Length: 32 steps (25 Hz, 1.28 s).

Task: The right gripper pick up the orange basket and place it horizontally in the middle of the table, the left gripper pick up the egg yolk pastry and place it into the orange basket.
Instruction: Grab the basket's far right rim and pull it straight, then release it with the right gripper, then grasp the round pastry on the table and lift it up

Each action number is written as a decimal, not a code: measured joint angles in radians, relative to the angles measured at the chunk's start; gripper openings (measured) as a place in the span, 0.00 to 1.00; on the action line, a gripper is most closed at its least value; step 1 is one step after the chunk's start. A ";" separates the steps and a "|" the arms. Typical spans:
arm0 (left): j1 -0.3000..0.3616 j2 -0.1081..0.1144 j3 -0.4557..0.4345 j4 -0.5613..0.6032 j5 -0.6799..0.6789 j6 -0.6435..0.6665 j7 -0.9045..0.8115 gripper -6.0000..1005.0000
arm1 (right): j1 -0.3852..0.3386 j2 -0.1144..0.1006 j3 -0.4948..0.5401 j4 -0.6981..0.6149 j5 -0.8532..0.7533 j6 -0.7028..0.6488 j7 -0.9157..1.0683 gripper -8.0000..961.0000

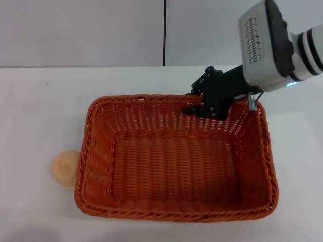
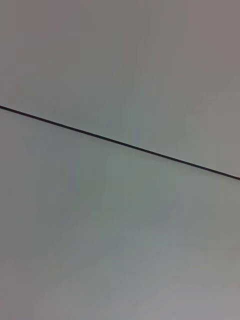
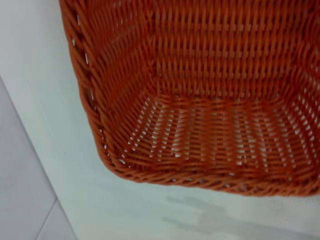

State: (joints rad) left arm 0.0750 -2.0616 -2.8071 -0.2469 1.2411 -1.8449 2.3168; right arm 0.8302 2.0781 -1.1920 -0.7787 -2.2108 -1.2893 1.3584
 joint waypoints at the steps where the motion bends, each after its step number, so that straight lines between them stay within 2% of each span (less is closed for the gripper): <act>1: -0.001 0.000 0.000 0.000 0.000 0.000 0.000 0.84 | -0.001 0.000 -0.011 -0.001 0.000 0.008 0.000 0.18; 3: -0.001 0.000 0.001 0.000 0.000 0.000 0.000 0.84 | -0.003 0.000 -0.025 -0.005 0.000 0.019 0.000 0.18; 8: -0.001 0.000 0.006 0.000 0.000 0.004 0.003 0.84 | -0.019 0.000 -0.034 -0.045 0.002 0.010 0.001 0.26; 13: 0.001 0.003 0.015 -0.016 0.012 0.006 0.004 0.84 | -0.076 0.001 -0.049 -0.148 0.037 -0.039 0.039 0.34; 16: -0.001 0.006 0.017 -0.044 0.040 0.009 0.002 0.84 | -0.139 0.000 -0.065 -0.219 0.099 -0.058 0.042 0.39; 23: -0.013 0.006 0.017 -0.075 0.054 0.012 -0.005 0.84 | -0.198 0.002 -0.069 -0.269 0.129 -0.059 0.051 0.47; 25: -0.018 0.008 0.020 -0.096 0.077 0.020 -0.007 0.84 | -0.242 0.002 -0.069 -0.323 0.188 -0.062 0.057 0.49; 28: -0.021 0.010 0.021 -0.146 0.134 0.034 -0.035 0.84 | -0.348 -0.001 -0.063 -0.425 0.354 -0.075 0.045 0.49; 29: -0.034 0.013 0.021 -0.230 0.241 0.046 -0.097 0.84 | -0.392 -0.001 -0.057 -0.457 0.427 -0.082 0.034 0.49; 30: -0.040 0.014 0.021 -0.259 0.277 0.049 -0.117 0.84 | -0.431 -0.001 -0.049 -0.478 0.491 -0.090 0.022 0.49; 31: -0.050 0.015 0.022 -0.298 0.326 0.051 -0.143 0.84 | -0.515 0.002 -0.022 -0.505 0.656 -0.131 -0.015 0.49; 32: -0.067 0.018 0.022 -0.360 0.411 0.054 -0.188 0.84 | -0.515 0.002 -0.022 -0.505 0.656 -0.131 -0.015 0.49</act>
State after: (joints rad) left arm 0.0075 -2.0432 -2.7854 -0.6070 1.6520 -1.7909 2.1289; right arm 0.3148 2.0797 -1.2135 -1.2834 -1.5547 -1.4198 1.3432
